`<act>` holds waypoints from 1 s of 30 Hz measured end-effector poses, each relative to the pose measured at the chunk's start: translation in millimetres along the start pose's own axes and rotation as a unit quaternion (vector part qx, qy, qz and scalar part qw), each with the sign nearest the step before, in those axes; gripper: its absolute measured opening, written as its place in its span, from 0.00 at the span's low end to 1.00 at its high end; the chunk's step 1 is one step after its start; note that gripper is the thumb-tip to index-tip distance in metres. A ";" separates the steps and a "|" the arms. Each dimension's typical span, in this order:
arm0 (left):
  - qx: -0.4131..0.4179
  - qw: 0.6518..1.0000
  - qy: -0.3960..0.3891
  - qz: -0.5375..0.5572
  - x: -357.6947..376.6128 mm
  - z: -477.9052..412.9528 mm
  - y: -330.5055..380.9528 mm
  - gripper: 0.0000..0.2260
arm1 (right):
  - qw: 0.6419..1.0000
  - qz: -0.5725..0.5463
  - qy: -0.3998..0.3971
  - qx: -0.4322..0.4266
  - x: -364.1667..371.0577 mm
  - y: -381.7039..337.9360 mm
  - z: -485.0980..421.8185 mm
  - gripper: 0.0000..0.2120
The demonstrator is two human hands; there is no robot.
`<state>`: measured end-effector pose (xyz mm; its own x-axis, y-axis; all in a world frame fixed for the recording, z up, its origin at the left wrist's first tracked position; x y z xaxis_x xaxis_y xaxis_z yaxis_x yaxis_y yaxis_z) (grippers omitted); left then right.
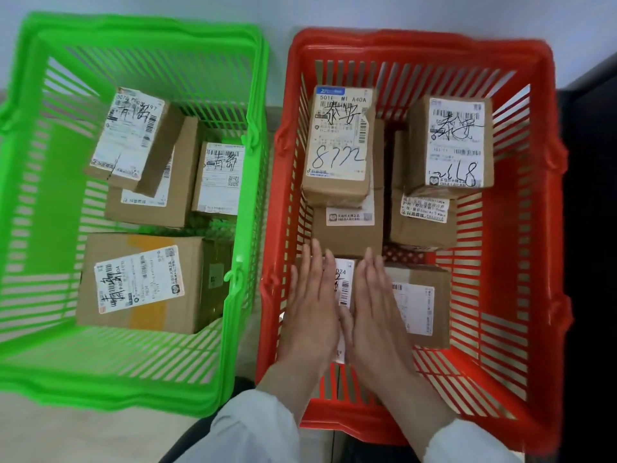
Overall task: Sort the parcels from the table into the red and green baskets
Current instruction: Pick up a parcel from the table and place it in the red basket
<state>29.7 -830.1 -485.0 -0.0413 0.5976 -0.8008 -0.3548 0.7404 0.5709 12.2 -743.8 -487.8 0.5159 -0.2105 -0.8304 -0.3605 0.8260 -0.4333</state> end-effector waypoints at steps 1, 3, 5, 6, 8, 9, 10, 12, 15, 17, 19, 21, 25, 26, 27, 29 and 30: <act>0.000 1.000 0.009 -0.003 5.8 -2.6 -3.4 0.25 | 1.000 -0.018 -0.005 -0.010 4.0 3.5 -4.0 0.29; 0.006 1.000 0.017 0.008 13.0 -3.6 -3.9 0.24 | 0.996 -0.084 -0.026 -0.022 8.9 10.5 -9.7 0.30; 0.017 1.000 0.024 0.005 11.8 -1.9 -0.6 0.24 | 0.991 -0.127 -0.048 -0.020 9.5 12.3 -10.6 0.30; 0.019 1.000 0.025 0.002 10.9 -1.1 -0.2 0.24 | 0.988 -0.140 -0.058 -0.017 9.5 11.4 -9.8 0.30; 0.018 1.000 0.024 -0.003 9.0 -1.0 0.8 0.24 | 0.985 -0.157 -0.077 -0.004 7.7 9.9 -7.5 0.30; 0.019 0.999 0.024 -0.010 8.5 -1.0 1.8 0.25 | 0.984 -0.160 -0.082 0.003 6.4 10.1 -6.6 0.31; 0.020 0.999 0.024 -0.016 8.1 -0.9 3.0 0.25 | 0.983 -0.162 -0.086 0.008 5.7 10.9 -6.2 0.32; 0.021 0.999 0.028 -0.024 8.6 -0.2 2.8 0.25 | 0.980 -0.175 -0.096 0.015 7.8 11.9 -6.5 0.32; 0.014 1.000 0.021 -0.019 12.3 -0.8 -4.7 0.22 | 0.972 -0.211 -0.107 0.015 15.5 9.8 -9.0 0.31; 0.011 1.000 0.016 -0.016 12.6 -2.7 -5.9 0.22 | 0.968 -0.227 -0.104 0.017 15.5 8.2 -11.1 0.31; 0.008 1.000 0.003 -0.007 11.2 -3.1 -4.5 0.22 | 0.965 -0.237 -0.106 0.029 13.2 8.3 -8.4 0.31; 0.011 1.000 -0.018 0.000 9.3 -2.5 0.5 0.23 | 0.957 -0.266 -0.098 0.064 12.9 14.5 -3.2 0.32; 0.020 0.998 -0.044 0.030 -0.5 2.6 14.2 0.24 | 0.926 -0.341 -0.034 0.157 6.0 31.3 12.7 0.21; 0.003 0.998 -0.036 0.053 -5.7 4.4 15.4 0.24 | 0.923 -0.345 -0.023 0.170 1.9 35.1 16.1 0.19; -0.026 0.996 -0.035 0.080 -8.8 6.9 15.0 0.25 | 0.919 -0.349 -0.022 0.183 -1.7 38.7 19.3 0.18; -0.106 0.979 -0.060 0.162 -2.1 15.4 8.1 0.28 | 0.907 -0.365 -0.028 0.208 -4.6 48.7 24.4 0.18; -0.137 0.963 -0.077 0.219 4.1 19.3 7.4 0.30 | 0.904 -0.369 -0.030 0.217 -5.2 53.5 26.5 0.19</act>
<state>44.9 -816.3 -480.6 -0.1120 0.8880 -0.4460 -0.5682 0.3109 0.7619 10.8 -684.6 -497.4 0.5374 -0.7690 -0.3461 0.4296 0.6028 -0.6723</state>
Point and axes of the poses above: each hand's wrist, its own z-axis away from the middle knuckle, its own x-axis out of the palm, y = z × x, the point moved 9 cm from there along -z, towards the middle knuckle, and after that the axes turned 5 degrees about z, right-handed, at the moved point
